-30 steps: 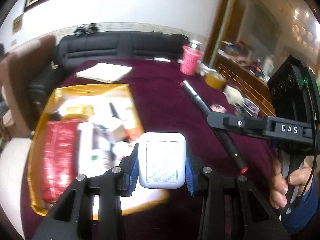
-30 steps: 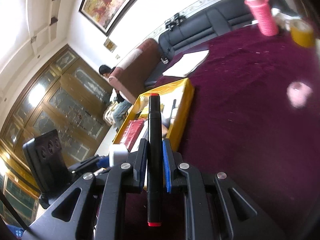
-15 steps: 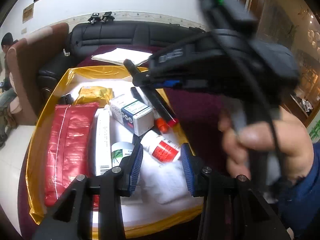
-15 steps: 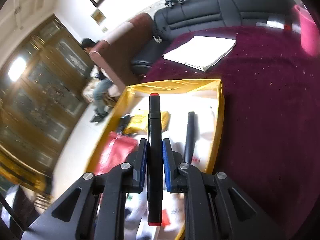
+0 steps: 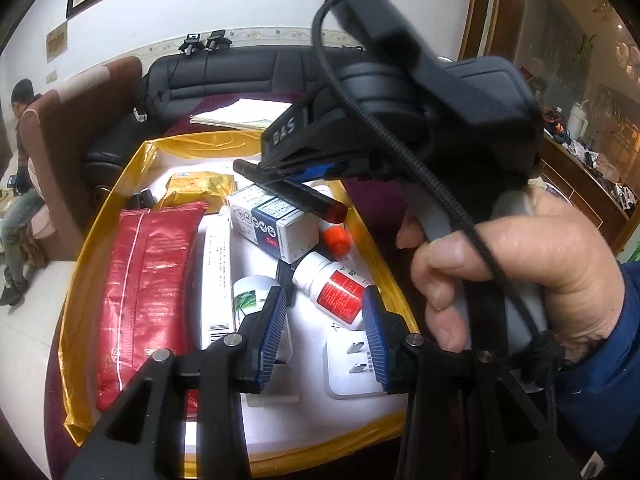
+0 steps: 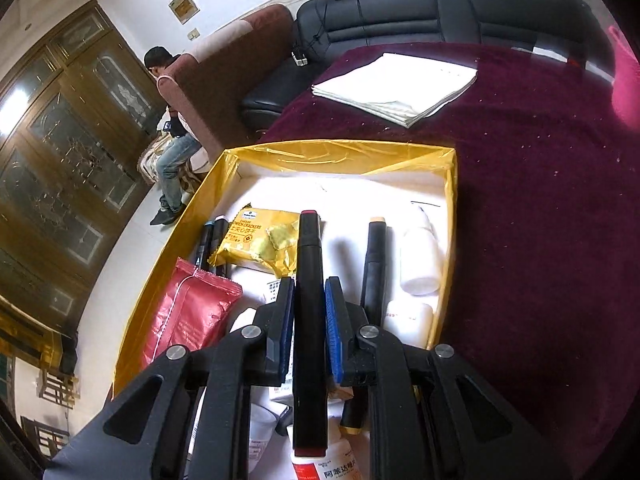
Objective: Organize objects
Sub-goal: 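Carry the marker and white plug into the tray and open both tools, then grasp the black snack bag with the right tool while the left grasps the pink keychain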
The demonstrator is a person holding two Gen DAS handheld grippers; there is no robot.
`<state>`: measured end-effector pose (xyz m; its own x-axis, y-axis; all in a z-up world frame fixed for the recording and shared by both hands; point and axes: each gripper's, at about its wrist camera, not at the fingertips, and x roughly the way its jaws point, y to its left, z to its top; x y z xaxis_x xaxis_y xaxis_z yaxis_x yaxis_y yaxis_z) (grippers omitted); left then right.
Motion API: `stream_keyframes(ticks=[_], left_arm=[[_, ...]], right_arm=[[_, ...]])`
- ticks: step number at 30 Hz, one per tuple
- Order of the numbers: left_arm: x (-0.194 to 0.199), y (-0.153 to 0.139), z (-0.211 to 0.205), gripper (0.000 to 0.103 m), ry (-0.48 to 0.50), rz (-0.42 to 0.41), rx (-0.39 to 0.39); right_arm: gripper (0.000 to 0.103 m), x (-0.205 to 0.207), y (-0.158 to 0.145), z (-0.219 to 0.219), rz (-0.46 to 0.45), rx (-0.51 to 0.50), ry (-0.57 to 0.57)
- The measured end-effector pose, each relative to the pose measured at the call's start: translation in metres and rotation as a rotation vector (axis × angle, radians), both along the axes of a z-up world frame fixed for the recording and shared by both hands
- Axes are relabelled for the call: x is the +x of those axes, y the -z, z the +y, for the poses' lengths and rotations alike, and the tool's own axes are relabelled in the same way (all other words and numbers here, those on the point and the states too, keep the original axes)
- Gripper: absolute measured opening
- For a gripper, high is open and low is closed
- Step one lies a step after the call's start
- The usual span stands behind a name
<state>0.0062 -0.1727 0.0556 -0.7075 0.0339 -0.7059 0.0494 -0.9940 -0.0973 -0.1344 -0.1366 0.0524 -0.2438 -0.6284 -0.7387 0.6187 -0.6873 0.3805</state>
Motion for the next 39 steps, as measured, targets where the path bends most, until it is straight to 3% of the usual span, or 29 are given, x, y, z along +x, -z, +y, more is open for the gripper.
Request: stream_keyframes(ticks=[11,15,20,25,33,34,36,38,39], left_arm=[[0.003,-0.005,0.013,0.038,0.011,0.003,-0.052],[0.005,-0.009,0.021,0.048,0.01,0.014,-0.081],[0.006,-0.016,0.034,0.05,0.015,0.026,-0.119],[0.005,-0.025,0.051,0.062,0.028,0.042,-0.147],[-0.002,-0.035,0.095,0.062,0.11,0.057,-0.157],[-0.003,-0.035,0.101,0.062,0.126,0.053,-0.155],[-0.005,-0.034,0.112,0.063,0.151,0.046,-0.156],[-0.007,-0.032,0.123,0.066,0.173,0.04,-0.162],[-0.007,-0.032,0.128,0.068,0.181,0.039,-0.166]], right_arm=[[0.013,0.007,-0.022,0.029,-0.002,-0.079,0.016],[0.013,0.012,-0.026,0.046,-0.014,-0.111,0.029],[0.013,0.016,-0.027,0.077,-0.042,-0.151,0.054],[0.017,0.022,-0.03,0.127,-0.061,-0.197,0.113],[0.02,0.03,-0.028,0.242,-0.04,-0.235,0.327],[0.022,0.03,-0.027,0.259,-0.036,-0.217,0.37],[0.035,0.027,-0.028,0.294,-0.032,-0.194,0.47],[0.058,0.02,-0.028,0.335,-0.028,-0.159,0.613],[0.059,0.017,-0.027,0.352,-0.026,-0.137,0.676]])
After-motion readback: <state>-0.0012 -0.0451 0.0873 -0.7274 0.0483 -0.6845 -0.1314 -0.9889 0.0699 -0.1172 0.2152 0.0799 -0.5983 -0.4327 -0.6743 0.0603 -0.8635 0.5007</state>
